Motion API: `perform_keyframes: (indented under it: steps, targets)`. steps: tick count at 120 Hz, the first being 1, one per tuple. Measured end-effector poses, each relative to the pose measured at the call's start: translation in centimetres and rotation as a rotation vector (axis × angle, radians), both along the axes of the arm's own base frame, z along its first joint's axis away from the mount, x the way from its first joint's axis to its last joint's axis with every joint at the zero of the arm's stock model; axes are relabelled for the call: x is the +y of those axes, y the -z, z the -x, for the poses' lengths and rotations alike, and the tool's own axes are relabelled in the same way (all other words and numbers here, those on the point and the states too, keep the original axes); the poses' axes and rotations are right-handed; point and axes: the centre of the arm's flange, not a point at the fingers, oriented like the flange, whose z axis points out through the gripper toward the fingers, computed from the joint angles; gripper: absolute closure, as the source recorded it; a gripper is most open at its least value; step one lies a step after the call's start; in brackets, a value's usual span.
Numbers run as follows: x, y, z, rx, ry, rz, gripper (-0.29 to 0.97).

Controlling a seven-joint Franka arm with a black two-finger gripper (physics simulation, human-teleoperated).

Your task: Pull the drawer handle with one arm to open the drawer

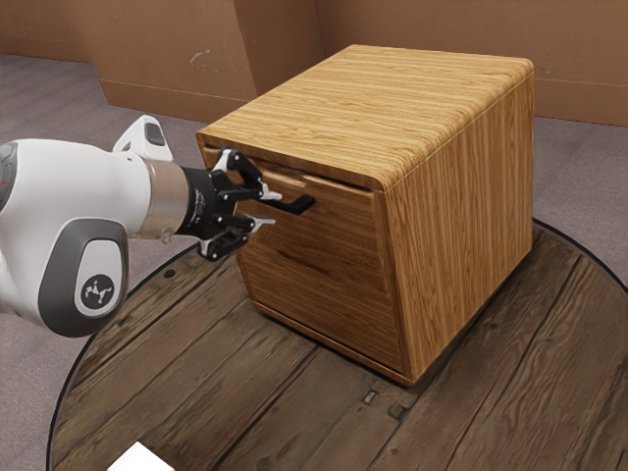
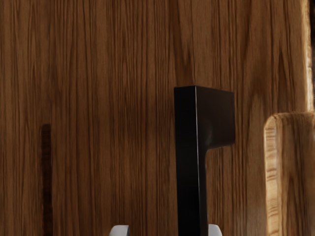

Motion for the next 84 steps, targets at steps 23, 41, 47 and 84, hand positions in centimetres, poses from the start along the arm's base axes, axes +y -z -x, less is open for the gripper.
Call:
perform_keyframes:
  steps: [23,41,47,84]
  targets:
    - [-0.2,-0.1,0.8,-0.008,0.001,0.006,0.74]
    - [-0.3,0.3,3.3,-0.014,0.001,0.011,0.77]
    - [-0.3,0.1,4.5,-0.025,0.002,0.011,0.78]
    - [-0.5,0.1,9.3,-0.061,0.012,0.005,0.79]
